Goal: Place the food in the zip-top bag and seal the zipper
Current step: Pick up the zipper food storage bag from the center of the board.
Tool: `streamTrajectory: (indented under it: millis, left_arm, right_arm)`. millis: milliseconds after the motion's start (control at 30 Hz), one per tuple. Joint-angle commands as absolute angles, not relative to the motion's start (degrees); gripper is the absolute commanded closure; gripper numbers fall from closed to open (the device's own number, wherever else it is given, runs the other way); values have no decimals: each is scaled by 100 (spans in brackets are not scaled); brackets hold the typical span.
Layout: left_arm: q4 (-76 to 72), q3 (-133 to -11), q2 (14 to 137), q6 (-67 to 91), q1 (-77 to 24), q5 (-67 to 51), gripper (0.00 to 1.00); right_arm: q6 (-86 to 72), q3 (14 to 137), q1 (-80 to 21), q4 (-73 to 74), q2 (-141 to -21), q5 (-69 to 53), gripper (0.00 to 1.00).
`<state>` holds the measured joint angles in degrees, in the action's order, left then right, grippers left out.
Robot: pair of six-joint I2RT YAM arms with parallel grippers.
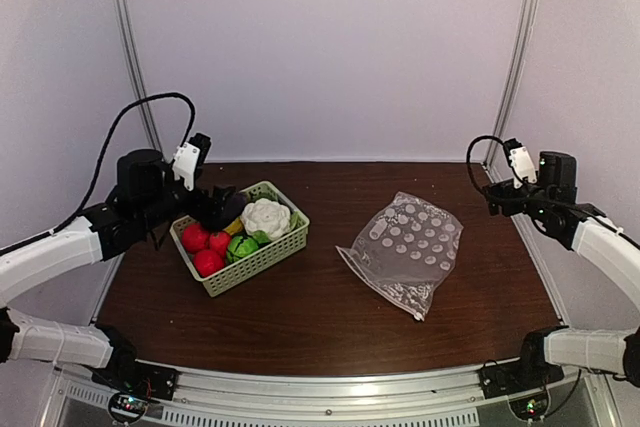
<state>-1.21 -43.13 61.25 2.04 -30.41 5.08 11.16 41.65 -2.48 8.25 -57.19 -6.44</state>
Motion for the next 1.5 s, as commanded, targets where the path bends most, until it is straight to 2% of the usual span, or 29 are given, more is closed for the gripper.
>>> streamTrajectory:
  millis: [0, 100, 200, 300, 467, 633, 833, 1067, 1367, 1467]
  left_arm:
    - [-540, -4350, 6365, 339, -3072, -10, 6]
    - [-578, -4414, 6529, 425, -3157, -211, 8]
    - [-533, -4520, 6758, 503, -3294, -429, 14]
    - [-355, -4696, 7020, 498, -3502, -621, 22]
    - [-197, -4915, 7342, 665, -4184, -376, 28]
    - [86, -5138, 7570, 1218, -4875, 249, 27]
    - [-724, -4456, 7388, 2662, -5162, 638, 23]
    - [-1178, -4187, 7565, 3485, -5619, 1439, 34]
    - [-1285, -3833, 7445, 3880, -5633, 1718, 32]
    - [-1292, -3831, 7486, 3909, -5634, 1725, 32]
  right_arm:
    - [1242, 4057, -147, 521, -5794, -405, 1]
    - [1658, 4034, -120, 684, -5772, -1288, 1]
    - [1979, 4158, -233, 1079, -5804, -2241, 1]
    - [2362, 4526, -621, 1725, -6031, -2590, 9]
    - [2839, 5028, -1833, 2584, -6616, -2038, 28]
    - [2954, 5094, -2917, 2977, -7145, -1800, 40]
    - [2996, 4825, -4003, 2669, -7507, -1552, 43]
    - [2929, 4986, -4552, 2424, -8357, -1648, 58]
    - [2712, 5174, -4693, 2184, -8924, -1516, 63]
    - [2620, 5302, -4688, 2163, -9197, -1387, 69]
